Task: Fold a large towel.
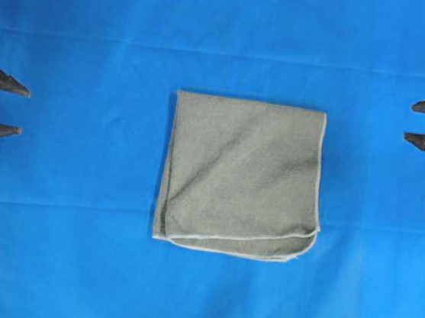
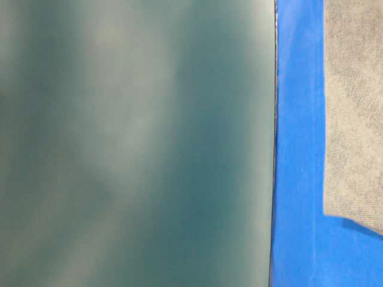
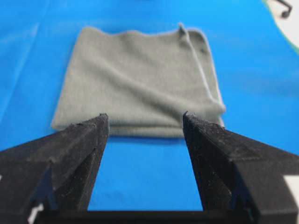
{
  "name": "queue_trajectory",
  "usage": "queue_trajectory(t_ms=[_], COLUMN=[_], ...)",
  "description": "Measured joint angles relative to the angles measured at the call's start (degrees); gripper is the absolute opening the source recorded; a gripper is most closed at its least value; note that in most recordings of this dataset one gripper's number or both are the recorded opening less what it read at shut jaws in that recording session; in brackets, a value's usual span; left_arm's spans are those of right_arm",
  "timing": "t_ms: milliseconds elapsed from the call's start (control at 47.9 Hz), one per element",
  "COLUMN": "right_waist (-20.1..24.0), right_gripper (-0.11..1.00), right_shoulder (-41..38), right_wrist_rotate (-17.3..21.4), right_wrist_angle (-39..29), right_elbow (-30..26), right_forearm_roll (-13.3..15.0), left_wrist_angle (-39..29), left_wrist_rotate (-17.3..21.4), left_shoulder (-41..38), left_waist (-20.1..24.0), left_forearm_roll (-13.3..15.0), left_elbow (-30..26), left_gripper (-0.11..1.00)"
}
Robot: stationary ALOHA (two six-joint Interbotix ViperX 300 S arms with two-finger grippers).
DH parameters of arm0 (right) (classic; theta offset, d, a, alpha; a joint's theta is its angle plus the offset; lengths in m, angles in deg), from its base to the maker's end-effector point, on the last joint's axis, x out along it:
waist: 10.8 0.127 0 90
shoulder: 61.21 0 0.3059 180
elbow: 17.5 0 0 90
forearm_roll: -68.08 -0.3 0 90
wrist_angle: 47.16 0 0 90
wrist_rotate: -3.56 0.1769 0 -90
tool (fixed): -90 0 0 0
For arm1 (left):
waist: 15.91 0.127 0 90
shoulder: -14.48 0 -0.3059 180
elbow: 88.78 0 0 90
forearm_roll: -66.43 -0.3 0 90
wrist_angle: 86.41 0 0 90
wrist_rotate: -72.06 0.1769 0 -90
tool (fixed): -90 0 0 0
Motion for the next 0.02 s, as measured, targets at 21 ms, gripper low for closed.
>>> queue_trajectory(t_ms=[21], right_waist=[0.0], right_gripper=[0.59], right_shoulder=[0.0], right_wrist_rotate=[0.0], right_wrist_angle=[0.0], right_elbow=[0.0], right_forearm_roll=[0.0], left_wrist_angle=[-0.4], left_wrist_rotate=[0.0], left_shoulder=[0.1], left_waist=[0.0], left_forearm_roll=[0.0], left_elbow=[0.0], left_gripper=[0.62])
